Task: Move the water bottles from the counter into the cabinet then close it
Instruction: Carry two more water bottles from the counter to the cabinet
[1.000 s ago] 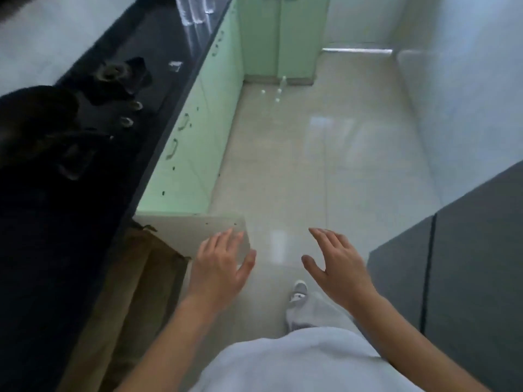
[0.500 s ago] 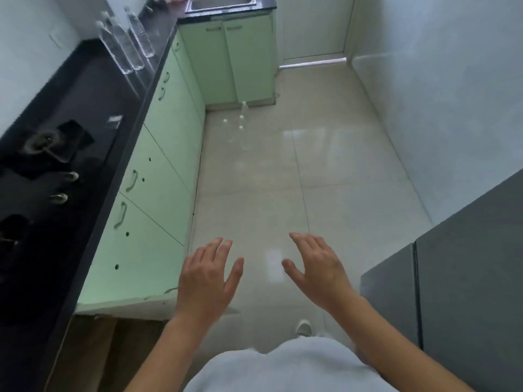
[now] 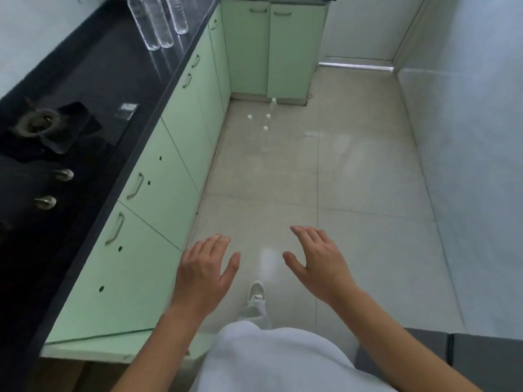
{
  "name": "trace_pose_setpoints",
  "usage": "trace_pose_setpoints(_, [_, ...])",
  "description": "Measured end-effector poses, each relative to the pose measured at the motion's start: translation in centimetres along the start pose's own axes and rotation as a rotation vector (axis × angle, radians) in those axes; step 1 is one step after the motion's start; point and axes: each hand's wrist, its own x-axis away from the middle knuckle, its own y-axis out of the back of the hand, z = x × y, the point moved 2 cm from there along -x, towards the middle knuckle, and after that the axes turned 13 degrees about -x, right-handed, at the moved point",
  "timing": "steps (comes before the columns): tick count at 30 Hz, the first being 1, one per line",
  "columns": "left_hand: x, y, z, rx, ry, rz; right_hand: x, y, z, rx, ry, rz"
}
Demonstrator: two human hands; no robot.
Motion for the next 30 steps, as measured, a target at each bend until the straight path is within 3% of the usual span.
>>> trace_pose_setpoints(10, [-21.2,0.8,-6.3,-0.019,-0.375,-0.051,-10.1,6.8,-7.3,-0.004,-0.230,-0.198])
trace_pose_setpoints(14, [-28.8,-0.4,-9.1,-0.018,-0.443,-0.053,-14.2,8.7,-11.5,-0.031,-0.300,-0.249])
trace_pose_setpoints(21, [-41.8,-1.0,-12.4,-0.006,-0.355,-0.044,-26.4,12.5,-18.2,-0.073,-0.279,-0.248])
trace_pose_setpoints(30, [-53.0,-0.2,-11.3,-0.032,-0.141,-0.061,-44.3,16.5,-20.1,-0.084,-0.070,-0.123])
